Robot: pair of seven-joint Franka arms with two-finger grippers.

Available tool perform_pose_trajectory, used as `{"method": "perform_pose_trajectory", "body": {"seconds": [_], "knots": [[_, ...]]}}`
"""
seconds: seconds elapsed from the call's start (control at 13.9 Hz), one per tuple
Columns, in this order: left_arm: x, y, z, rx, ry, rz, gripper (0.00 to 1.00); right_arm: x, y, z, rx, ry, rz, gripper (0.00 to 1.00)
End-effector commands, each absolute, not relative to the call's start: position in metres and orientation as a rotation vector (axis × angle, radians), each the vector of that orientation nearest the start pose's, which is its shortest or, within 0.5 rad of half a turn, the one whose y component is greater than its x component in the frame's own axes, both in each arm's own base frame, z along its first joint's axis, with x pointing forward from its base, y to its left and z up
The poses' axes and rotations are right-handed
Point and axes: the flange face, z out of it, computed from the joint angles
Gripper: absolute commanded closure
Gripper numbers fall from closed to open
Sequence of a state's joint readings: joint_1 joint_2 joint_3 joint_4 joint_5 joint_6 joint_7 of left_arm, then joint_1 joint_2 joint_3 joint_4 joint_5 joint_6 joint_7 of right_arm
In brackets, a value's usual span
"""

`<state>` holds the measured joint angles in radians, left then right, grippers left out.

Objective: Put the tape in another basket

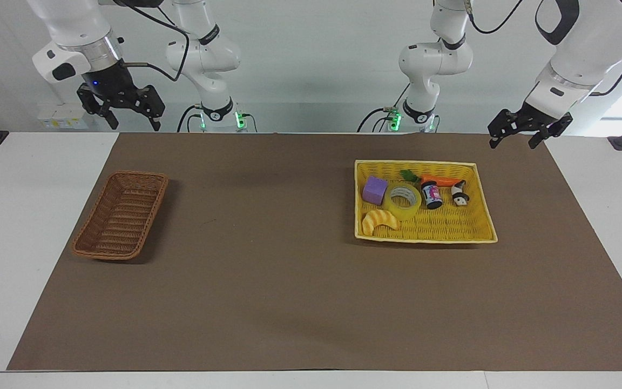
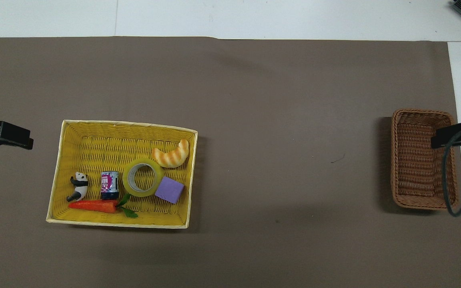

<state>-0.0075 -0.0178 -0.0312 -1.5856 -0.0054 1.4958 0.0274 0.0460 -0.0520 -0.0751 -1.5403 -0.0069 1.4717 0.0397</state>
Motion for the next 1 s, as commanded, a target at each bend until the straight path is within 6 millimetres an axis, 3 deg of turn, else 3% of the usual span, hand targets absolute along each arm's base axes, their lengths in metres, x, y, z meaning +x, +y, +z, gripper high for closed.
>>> {"method": "perform_pose_trajectory", "body": {"seconds": [0.0, 0.22, 0.5, 0.79, 0.93], "knots": [[0.533, -0.029, 0.628, -3.121, 0.130, 0.100, 0.00, 0.521, -0.018, 0.658, -3.138, 0.130, 0.029, 0.00], [0.533, -0.023, 0.629, -3.122, 0.123, 0.098, 0.00, 0.520, -0.019, 0.658, -3.138, 0.133, 0.029, 0.00], [0.528, -0.033, 0.625, -3.120, 0.159, 0.115, 0.00, 0.521, -0.019, 0.658, -3.138, 0.133, 0.034, 0.00], [0.524, -0.036, 0.606, -3.117, 0.172, 0.153, 0.00, 0.520, -0.020, 0.658, -3.138, 0.133, 0.032, 0.00], [0.521, -0.051, 0.595, -3.117, 0.208, 0.168, 0.00, 0.520, -0.020, 0.658, -3.138, 0.130, 0.034, 0.00]]}}
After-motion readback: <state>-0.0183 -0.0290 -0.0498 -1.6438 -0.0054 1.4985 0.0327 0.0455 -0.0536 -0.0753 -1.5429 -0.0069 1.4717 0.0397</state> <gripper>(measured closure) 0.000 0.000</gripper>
